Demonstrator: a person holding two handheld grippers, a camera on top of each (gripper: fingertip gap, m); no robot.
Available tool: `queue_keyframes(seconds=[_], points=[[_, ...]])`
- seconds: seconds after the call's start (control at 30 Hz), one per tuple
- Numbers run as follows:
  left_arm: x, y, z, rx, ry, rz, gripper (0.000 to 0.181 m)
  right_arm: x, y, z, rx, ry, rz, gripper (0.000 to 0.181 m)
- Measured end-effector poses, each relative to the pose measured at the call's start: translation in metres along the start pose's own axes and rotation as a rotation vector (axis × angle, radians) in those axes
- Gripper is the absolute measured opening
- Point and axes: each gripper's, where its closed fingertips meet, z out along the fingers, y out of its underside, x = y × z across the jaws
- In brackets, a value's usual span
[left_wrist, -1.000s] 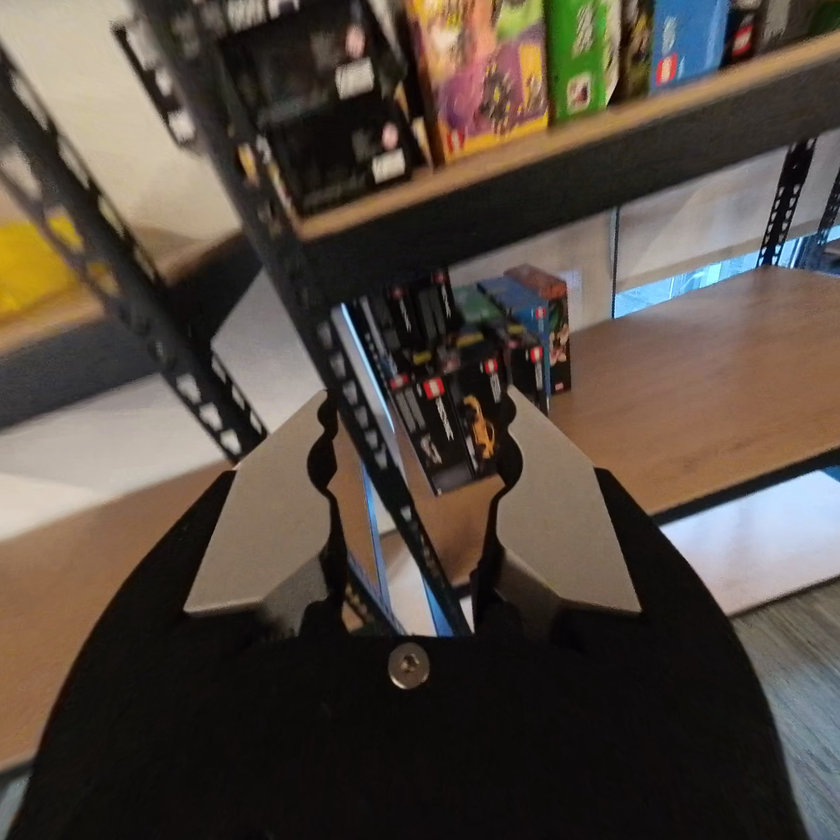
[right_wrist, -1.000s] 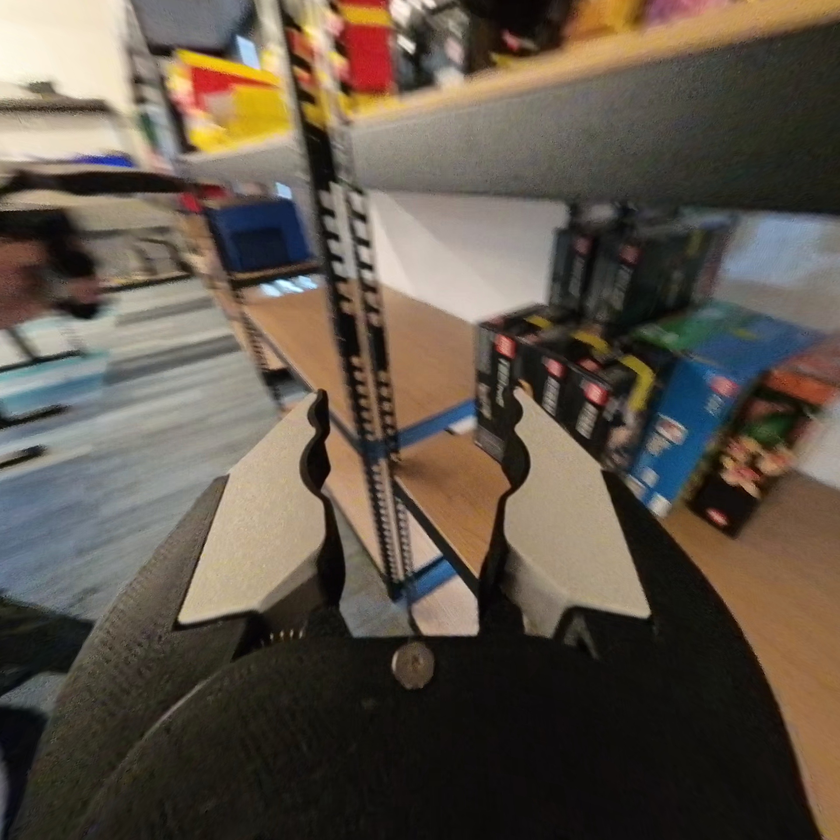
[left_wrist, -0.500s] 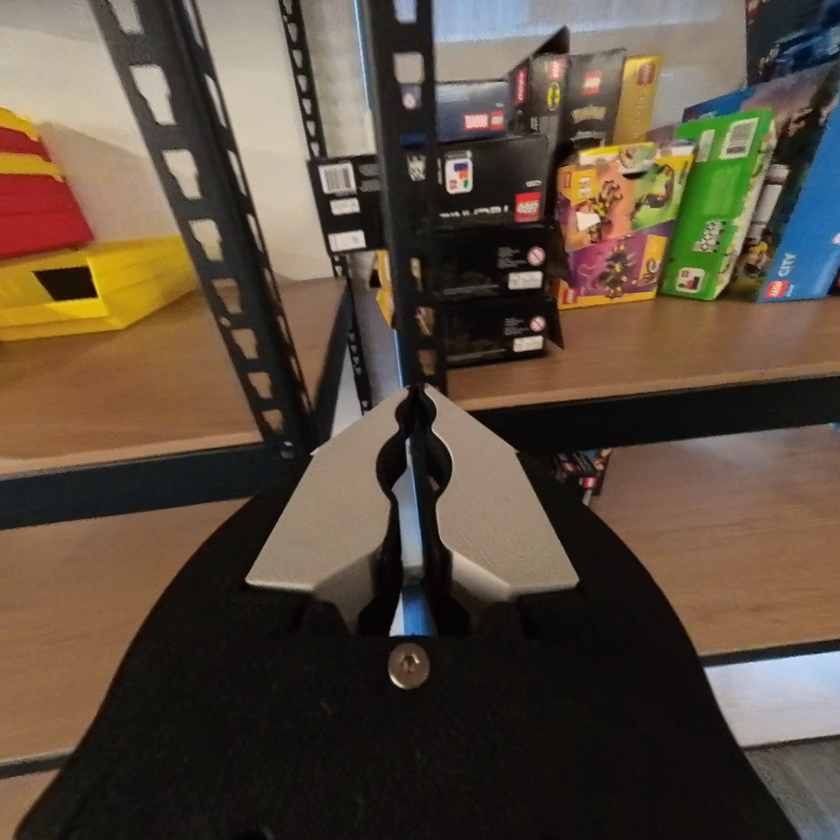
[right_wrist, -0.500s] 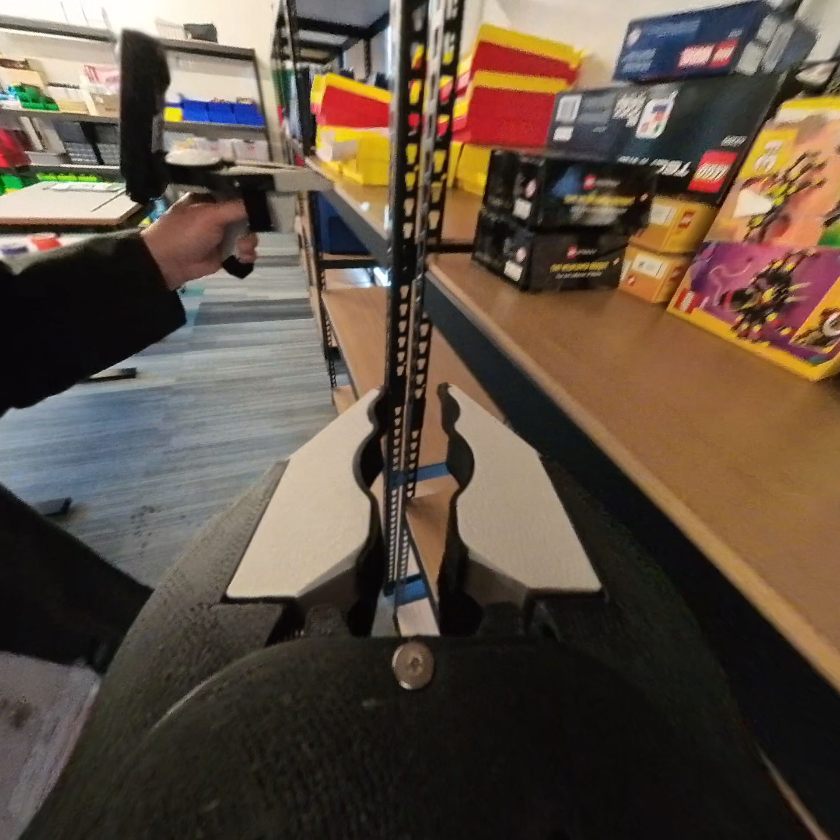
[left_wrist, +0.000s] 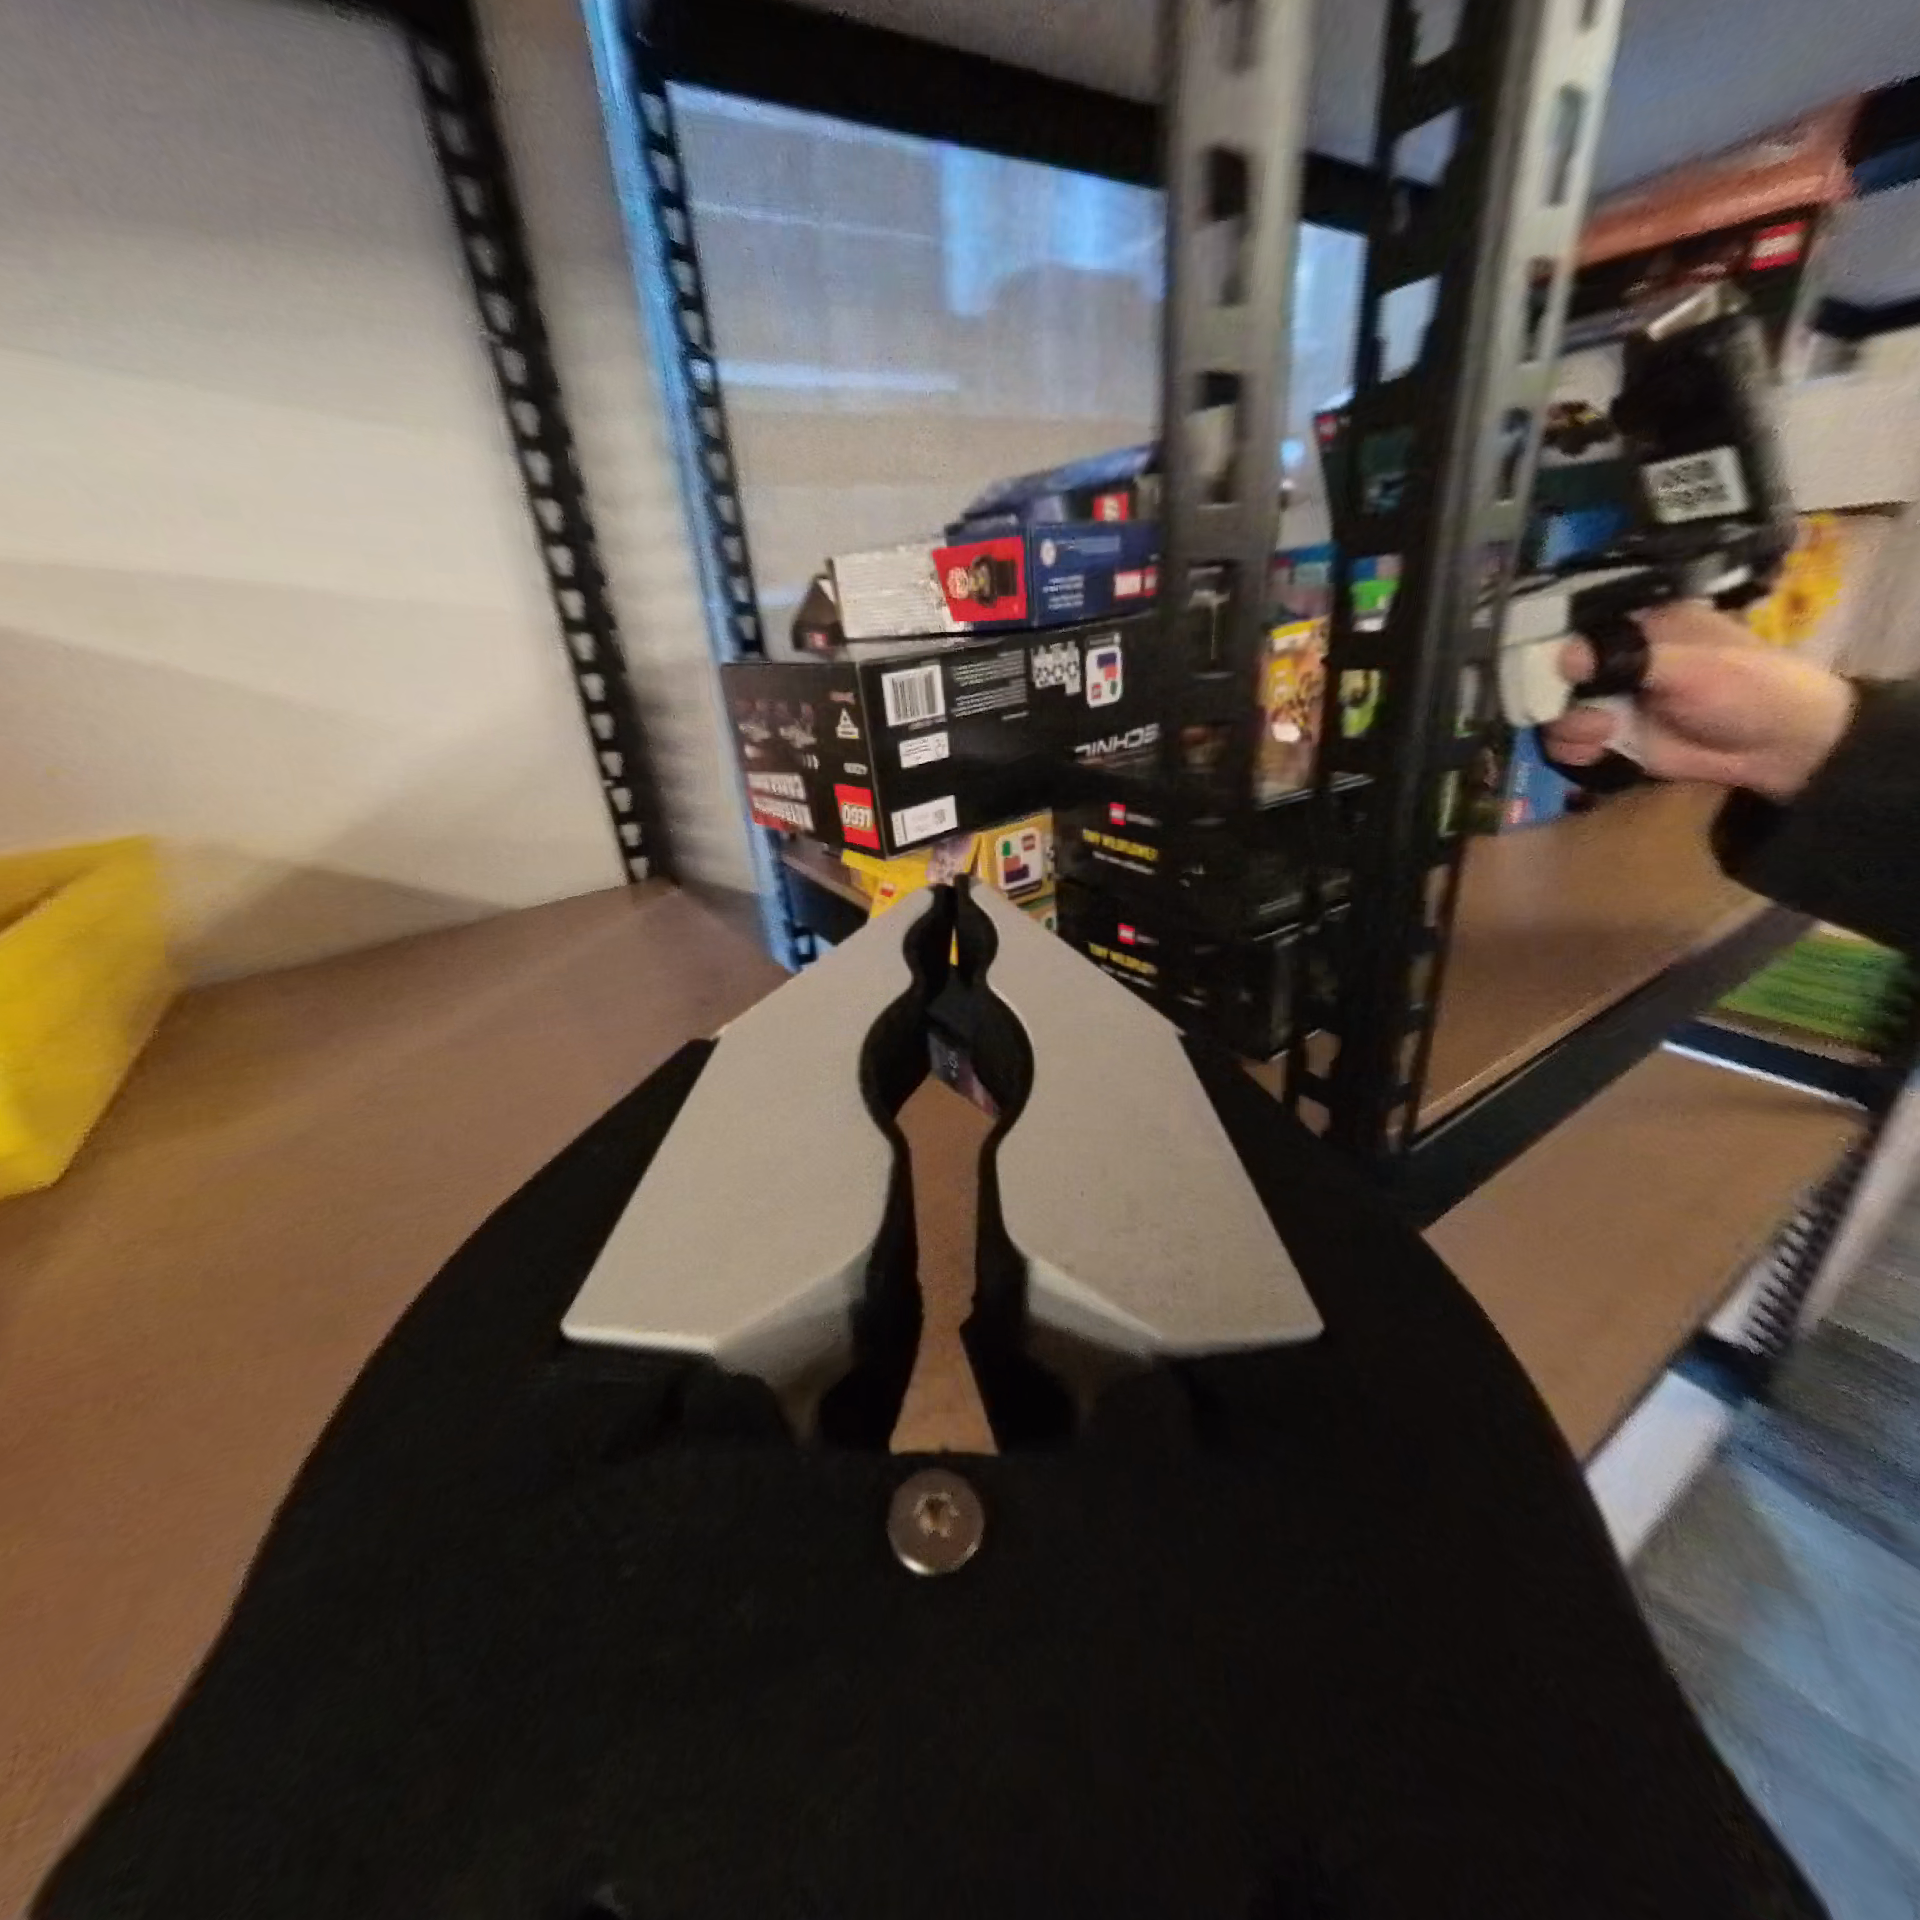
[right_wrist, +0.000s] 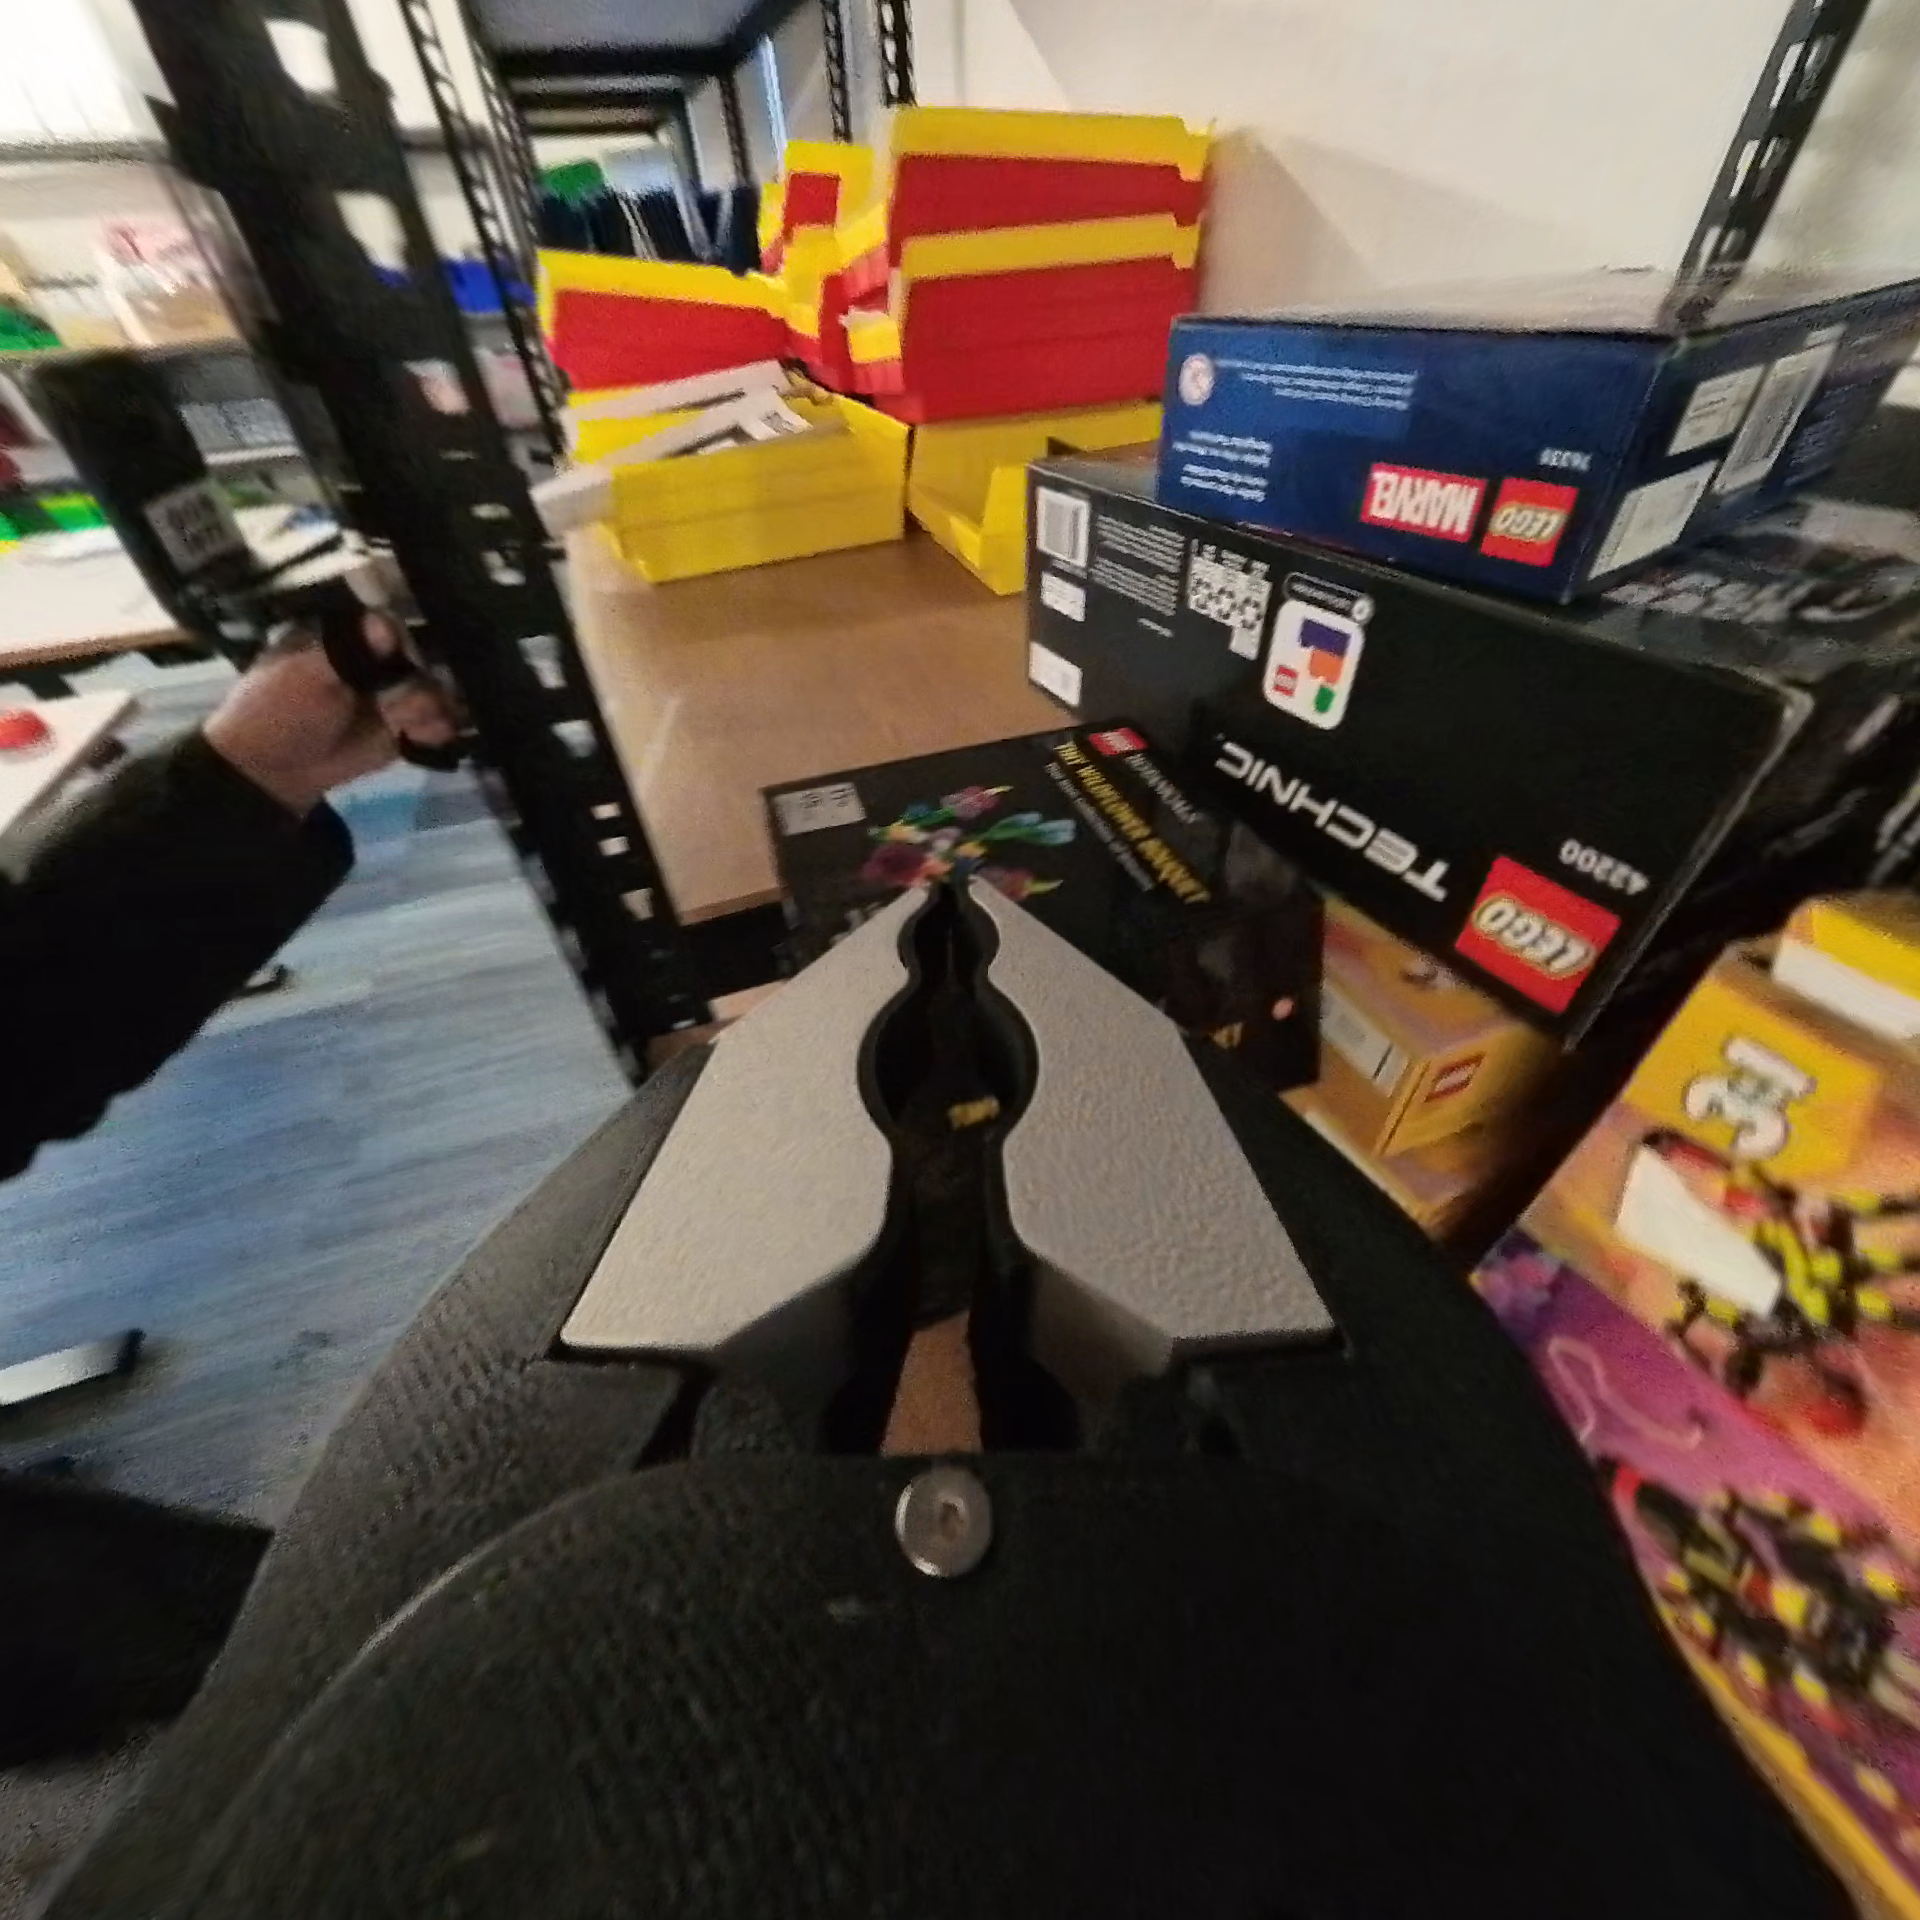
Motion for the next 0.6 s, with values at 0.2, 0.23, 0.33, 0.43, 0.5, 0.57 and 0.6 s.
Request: queue_keyframes(seconds=[0.2,0.23,0.33,0.43,0.5,0.57,0.6], points=[[-0.012,0.009,0.087,-0.01,0.36,0.018,0.0,0.006,0.016,0.046,-0.072,-0.044,0.087,0.0],[-0.005,0.007,0.1,0.0,0.417,0.011,0.0,0.008,0.027,0.049,-0.12,-0.022,0.067,0.0],[0.016,0.002,0.135,0.003,0.59,-0.041,0.0,0.009,0.032,0.05,-0.105,-0.011,0.112,0.0],[0.044,0.004,0.161,-0.028,0.733,-0.06,0.0,0.009,0.033,0.05,-0.076,-0.023,0.171,0.001],[0.057,0.004,0.174,-0.018,0.75,-0.019,0.0,0.009,0.033,0.05,-0.045,-0.028,0.216,0.001],[0.07,-0.002,0.181,0.014,0.77,0.012,0.0,0.009,0.033,0.049,-0.016,-0.026,0.23,0.001],[0.077,-0.005,0.185,0.024,0.774,0.035,0.0,0.009,0.033,0.049,-0.006,-0.025,0.234,0.001]])
